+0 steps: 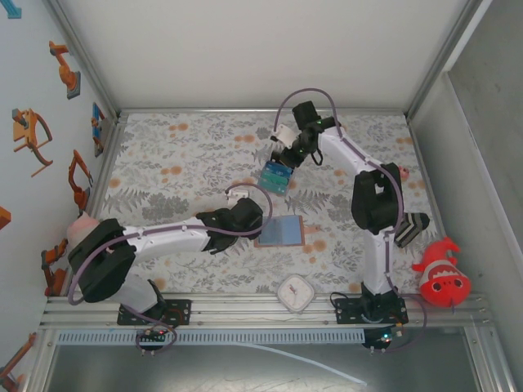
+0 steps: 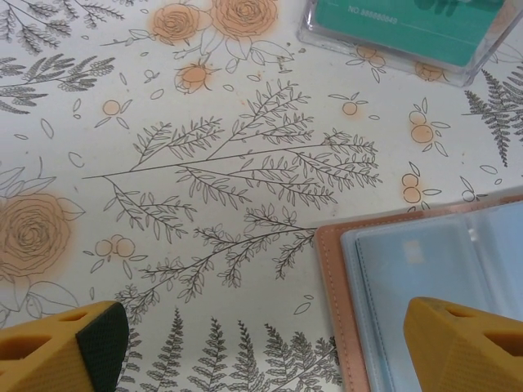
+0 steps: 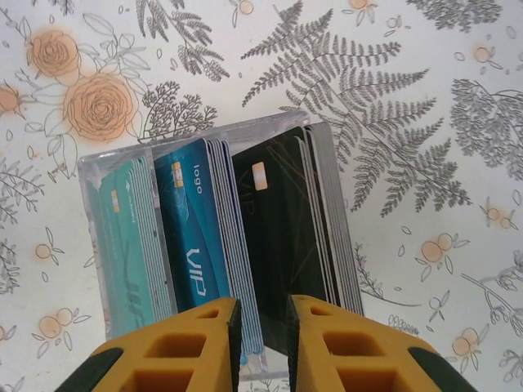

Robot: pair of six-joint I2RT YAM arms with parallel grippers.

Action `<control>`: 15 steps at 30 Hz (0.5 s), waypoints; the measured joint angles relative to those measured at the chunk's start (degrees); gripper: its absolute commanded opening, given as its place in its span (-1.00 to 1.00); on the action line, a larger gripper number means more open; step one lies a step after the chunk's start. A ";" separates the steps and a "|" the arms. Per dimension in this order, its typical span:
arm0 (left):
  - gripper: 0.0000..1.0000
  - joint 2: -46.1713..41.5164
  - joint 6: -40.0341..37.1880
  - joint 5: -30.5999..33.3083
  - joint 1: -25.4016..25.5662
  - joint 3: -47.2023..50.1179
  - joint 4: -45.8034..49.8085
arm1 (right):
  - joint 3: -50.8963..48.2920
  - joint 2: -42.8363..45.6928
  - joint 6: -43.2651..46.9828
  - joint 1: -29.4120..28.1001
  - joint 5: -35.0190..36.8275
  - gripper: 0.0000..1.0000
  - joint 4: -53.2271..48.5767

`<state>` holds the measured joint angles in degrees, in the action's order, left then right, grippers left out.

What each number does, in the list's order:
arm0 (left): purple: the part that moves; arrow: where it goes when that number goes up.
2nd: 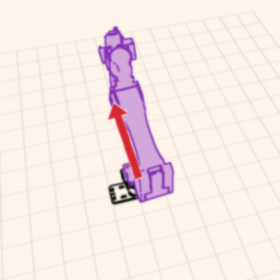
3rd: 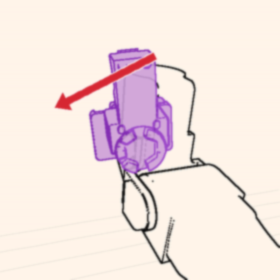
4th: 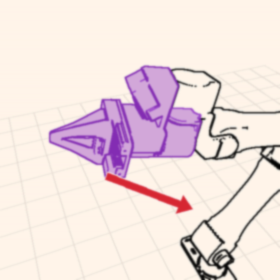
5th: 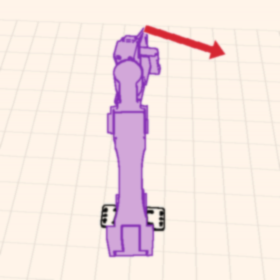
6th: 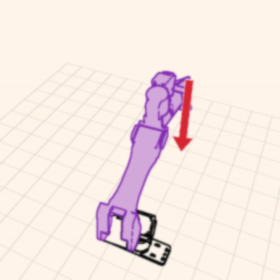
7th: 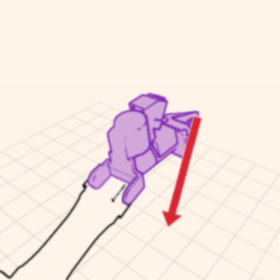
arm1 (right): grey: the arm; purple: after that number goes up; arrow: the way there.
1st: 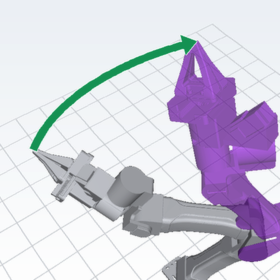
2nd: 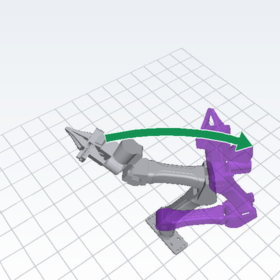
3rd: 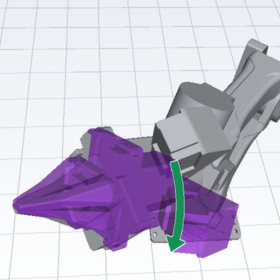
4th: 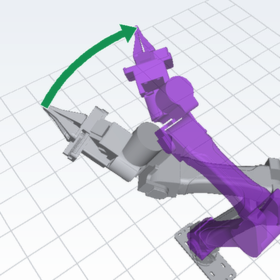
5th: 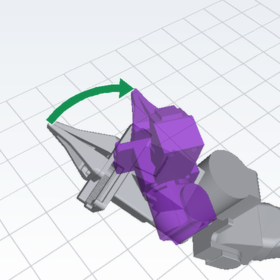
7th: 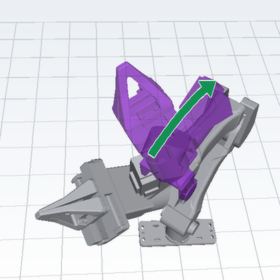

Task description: Take the credit cards out of the card holder

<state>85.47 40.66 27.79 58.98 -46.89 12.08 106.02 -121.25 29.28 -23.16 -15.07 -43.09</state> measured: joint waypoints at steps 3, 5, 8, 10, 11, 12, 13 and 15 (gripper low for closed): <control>0.75 -2.19 0.02 0.35 -0.48 1.03 0.07 | -1.62 3.32 -3.04 0.00 1.14 -0.48 1.81; 0.75 -4.13 0.17 0.79 -0.92 1.73 0.24 | -4.70 7.43 -5.97 0.00 2.12 -0.48 3.80; 0.75 -7.37 0.90 1.55 -1.86 2.84 0.50 | -10.71 14.75 -11.85 -0.02 3.65 -0.48 7.58; 0.77 -9.84 1.77 2.36 -2.69 3.85 0.79 | -15.74 20.20 -16.20 -0.07 4.66 -0.46 10.29; 0.78 -11.17 2.27 2.86 -3.13 4.48 0.85 | -19.34 23.56 -18.80 -0.24 5.35 -0.45 12.24; 0.80 -12.39 2.71 3.23 -3.50 5.11 0.98 | -21.90 25.97 -20.74 -0.44 6.01 -0.44 13.22; 0.83 -13.92 3.32 3.76 -3.98 5.88 1.22 | -25.49 29.16 -23.30 -0.94 7.06 -0.43 14.62; 0.98 -16.98 4.44 4.87 -4.74 7.48 1.51 | -30.97 33.99 -27.34 -2.64 9.42 -0.42 15.69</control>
<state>68.49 45.10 32.67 54.24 -39.42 13.58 75.05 -87.26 1.93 -25.80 -5.65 -27.40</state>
